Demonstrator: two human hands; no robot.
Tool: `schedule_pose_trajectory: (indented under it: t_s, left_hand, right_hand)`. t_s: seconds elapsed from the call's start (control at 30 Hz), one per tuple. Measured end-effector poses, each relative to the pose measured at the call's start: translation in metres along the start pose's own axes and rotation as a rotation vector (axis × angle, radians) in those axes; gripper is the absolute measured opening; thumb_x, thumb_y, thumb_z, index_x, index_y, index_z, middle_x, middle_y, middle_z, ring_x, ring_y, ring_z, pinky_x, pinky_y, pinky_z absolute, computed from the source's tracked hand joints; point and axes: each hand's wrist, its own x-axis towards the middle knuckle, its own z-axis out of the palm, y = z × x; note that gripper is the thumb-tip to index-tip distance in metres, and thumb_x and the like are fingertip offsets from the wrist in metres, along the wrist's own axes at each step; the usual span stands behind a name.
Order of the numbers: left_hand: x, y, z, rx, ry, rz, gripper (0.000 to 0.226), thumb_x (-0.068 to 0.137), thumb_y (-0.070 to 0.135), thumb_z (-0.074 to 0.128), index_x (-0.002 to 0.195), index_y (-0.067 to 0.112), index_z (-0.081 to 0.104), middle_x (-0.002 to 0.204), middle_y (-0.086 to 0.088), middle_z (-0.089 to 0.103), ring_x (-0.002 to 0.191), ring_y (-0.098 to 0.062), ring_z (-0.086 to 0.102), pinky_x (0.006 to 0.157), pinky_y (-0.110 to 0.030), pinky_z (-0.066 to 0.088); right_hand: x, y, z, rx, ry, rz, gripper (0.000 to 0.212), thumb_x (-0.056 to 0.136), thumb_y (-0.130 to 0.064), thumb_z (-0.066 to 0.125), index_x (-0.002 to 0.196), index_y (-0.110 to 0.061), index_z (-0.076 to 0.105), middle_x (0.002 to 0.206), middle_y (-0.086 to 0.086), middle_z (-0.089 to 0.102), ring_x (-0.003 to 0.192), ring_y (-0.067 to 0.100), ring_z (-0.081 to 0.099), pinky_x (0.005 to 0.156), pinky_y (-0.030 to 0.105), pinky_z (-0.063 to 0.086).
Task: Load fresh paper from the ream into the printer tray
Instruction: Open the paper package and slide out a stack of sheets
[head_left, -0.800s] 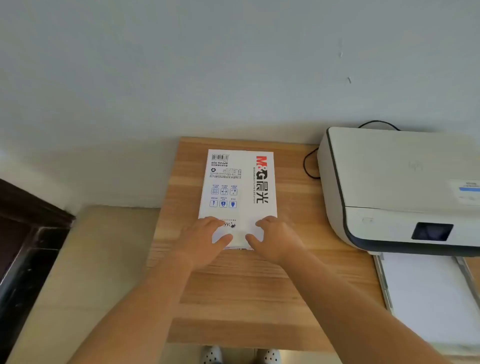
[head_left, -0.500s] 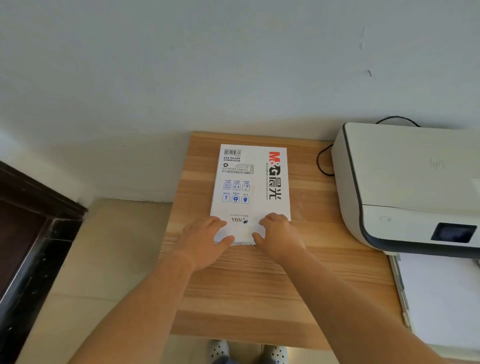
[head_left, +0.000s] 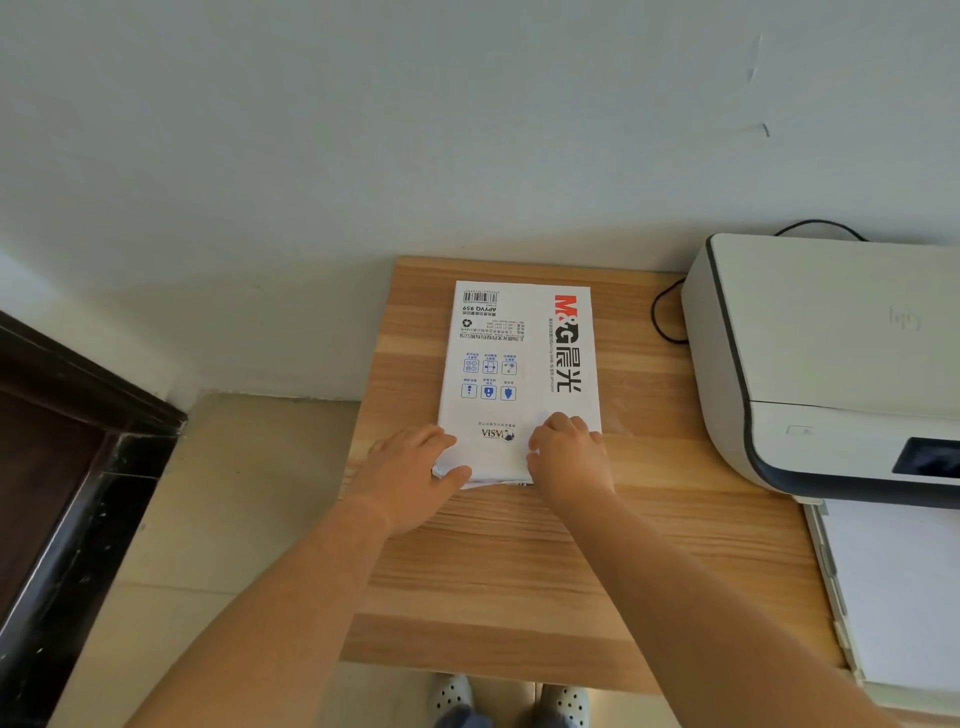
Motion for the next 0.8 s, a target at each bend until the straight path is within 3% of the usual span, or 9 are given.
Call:
schedule_pose_trajectory:
  t_s: [0.4, 0.7, 0.8]
  left_hand:
    - [0.000, -0.007, -0.007, 0.019, 0.021, 0.033, 0.054, 0.092, 0.055, 0.038, 0.138, 0.026, 0.041, 0.144, 0.012, 0.038, 0.134, -0.010, 0.029, 0.111, -0.036, 0.023]
    - [0.002, 0.000, -0.005, 0.028, 0.019, 0.025, 0.053, 0.093, 0.054, 0.037, 0.138, 0.026, 0.042, 0.144, 0.011, 0.038, 0.135, -0.011, 0.029, 0.110, -0.036, 0.023]
    - [0.004, 0.006, -0.002, 0.026, 0.011, 0.030, 0.054, 0.092, 0.056, 0.036, 0.138, 0.027, 0.041, 0.145, 0.012, 0.037, 0.136, -0.011, 0.028, 0.111, -0.036, 0.022]
  right_hand:
    - [-0.003, -0.001, 0.006, 0.054, 0.092, 0.000, 0.025, 0.094, -0.018, 0.045, 0.105, -0.018, 0.068, 0.110, -0.002, 0.058, 0.101, 0.020, 0.051, 0.090, 0.034, 0.039]
    - [-0.033, 0.002, 0.013, 0.073, 0.097, -0.161, 0.018, 0.091, -0.022, 0.053, 0.096, -0.017, 0.069, 0.106, -0.002, 0.061, 0.101, 0.022, 0.054, 0.083, 0.035, 0.042]
    - [-0.040, 0.001, 0.016, 0.095, 0.153, -0.153, 0.012, 0.086, -0.018, 0.059, 0.086, -0.016, 0.070, 0.095, -0.001, 0.064, 0.091, 0.024, 0.058, 0.076, 0.038, 0.046]
